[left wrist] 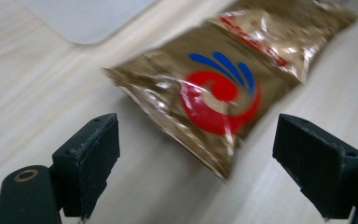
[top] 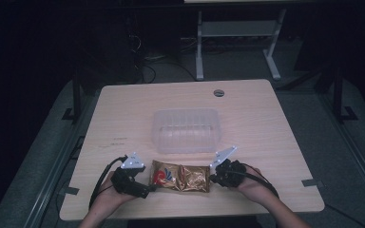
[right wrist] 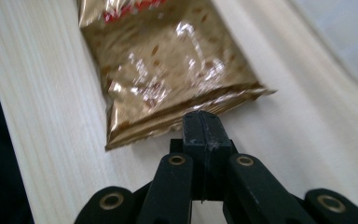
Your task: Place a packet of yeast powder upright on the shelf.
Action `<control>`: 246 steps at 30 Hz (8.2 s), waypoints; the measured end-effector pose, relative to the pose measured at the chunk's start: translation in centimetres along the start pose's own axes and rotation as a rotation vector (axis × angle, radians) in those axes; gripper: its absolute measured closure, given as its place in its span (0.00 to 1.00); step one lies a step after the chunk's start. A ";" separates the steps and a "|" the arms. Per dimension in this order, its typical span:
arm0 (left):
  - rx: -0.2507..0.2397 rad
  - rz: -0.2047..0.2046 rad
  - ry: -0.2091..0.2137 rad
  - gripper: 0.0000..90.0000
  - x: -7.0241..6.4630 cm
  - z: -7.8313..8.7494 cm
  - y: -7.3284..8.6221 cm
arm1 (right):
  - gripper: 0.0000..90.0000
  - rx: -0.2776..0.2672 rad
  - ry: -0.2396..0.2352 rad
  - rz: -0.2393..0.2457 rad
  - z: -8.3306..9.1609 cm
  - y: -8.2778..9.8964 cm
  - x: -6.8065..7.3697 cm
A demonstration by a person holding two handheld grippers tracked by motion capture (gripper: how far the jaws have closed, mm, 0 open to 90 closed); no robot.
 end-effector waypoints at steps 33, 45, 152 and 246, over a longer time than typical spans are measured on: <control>0.045 0.190 0.133 0.18 0.7 -4.2 -2.0 | 1.00 -0.153 -0.110 0.095 -4.2 -4.7 3.2; -0.046 0.248 0.220 0.40 0.9 -3.4 -2.5 | 1.00 -0.163 -0.121 0.103 -4.5 -4.4 3.2; -0.023 0.378 -0.027 0.92 7.6 9.9 -16.8 | 1.00 -0.394 -0.021 -0.145 -0.4 -12.5 -5.3; 0.015 0.466 0.038 0.83 8.7 3.2 -18.4 | 0.93 -0.294 -0.084 -0.067 -0.6 -8.4 -2.9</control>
Point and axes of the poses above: each handheld gripper's, and its own axes: z roughly backward along the jaws, y roughly out of its underside, x roughly to its left, the point moved 1 cm from there along -z, roughly forward along the jaws, and after that the axes turned 12 degrees about y, right-handed, at the moved point
